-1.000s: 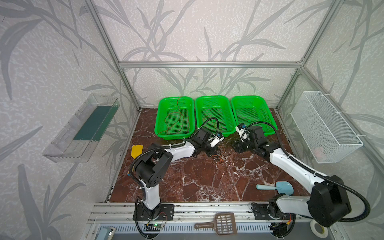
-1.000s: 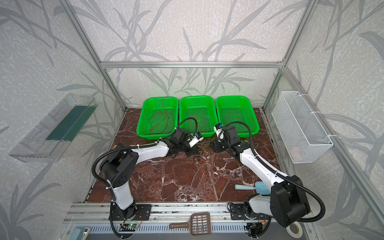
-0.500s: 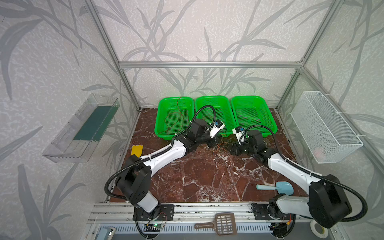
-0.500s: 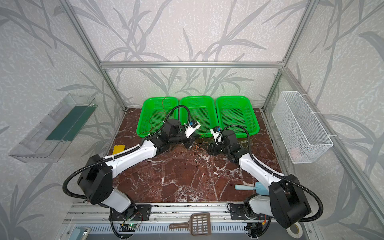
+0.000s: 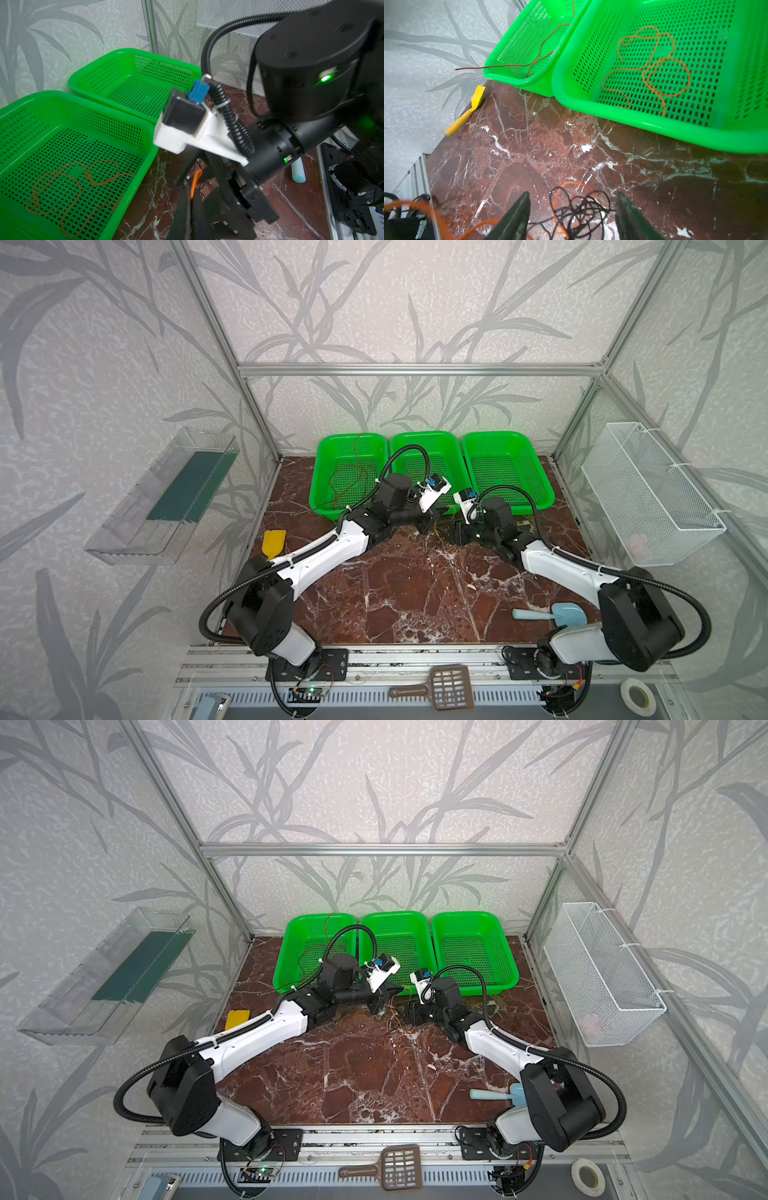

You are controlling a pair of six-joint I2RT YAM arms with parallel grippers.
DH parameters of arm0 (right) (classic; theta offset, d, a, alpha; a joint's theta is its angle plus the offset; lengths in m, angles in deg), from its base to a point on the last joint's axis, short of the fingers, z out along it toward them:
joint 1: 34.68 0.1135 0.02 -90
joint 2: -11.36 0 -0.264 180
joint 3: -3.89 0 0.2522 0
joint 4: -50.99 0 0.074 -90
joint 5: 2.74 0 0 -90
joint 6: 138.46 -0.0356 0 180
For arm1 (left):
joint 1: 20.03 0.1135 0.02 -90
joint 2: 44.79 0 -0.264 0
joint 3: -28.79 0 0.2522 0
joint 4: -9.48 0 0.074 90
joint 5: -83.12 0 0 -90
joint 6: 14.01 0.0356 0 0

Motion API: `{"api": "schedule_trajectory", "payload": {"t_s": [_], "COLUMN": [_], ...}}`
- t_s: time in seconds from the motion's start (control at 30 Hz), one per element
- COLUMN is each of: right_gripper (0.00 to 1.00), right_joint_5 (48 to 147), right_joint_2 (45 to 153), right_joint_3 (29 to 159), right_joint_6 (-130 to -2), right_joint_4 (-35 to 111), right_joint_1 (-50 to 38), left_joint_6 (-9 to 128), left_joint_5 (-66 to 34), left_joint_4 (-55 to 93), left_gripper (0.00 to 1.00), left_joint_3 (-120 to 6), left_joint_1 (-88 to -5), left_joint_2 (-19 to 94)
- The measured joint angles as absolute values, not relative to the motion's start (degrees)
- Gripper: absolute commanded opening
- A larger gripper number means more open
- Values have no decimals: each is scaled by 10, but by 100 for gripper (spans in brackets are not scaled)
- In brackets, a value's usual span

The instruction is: Untangle the cables

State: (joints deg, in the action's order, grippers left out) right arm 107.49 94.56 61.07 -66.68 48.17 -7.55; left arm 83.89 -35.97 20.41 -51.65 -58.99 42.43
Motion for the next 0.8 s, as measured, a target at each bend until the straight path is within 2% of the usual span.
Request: {"api": "schedule_trajectory", "payload": {"t_s": [0.5, 0.8], "right_gripper": [52, 50], "right_joint_5": [1046, 1012], "right_joint_2": [1061, 1069], "right_joint_3": [582, 574], "right_joint_6": [-709, -718], "right_joint_4": [502, 495], "right_joint_1": [-74, -72], "left_joint_6": [833, 839], "left_joint_5": [-343, -338], "left_joint_4": [184, 185], "left_gripper": [0, 0], "left_joint_3": [-576, -606], "left_joint_1": [-583, -559], "left_joint_2": [392, 373]}}
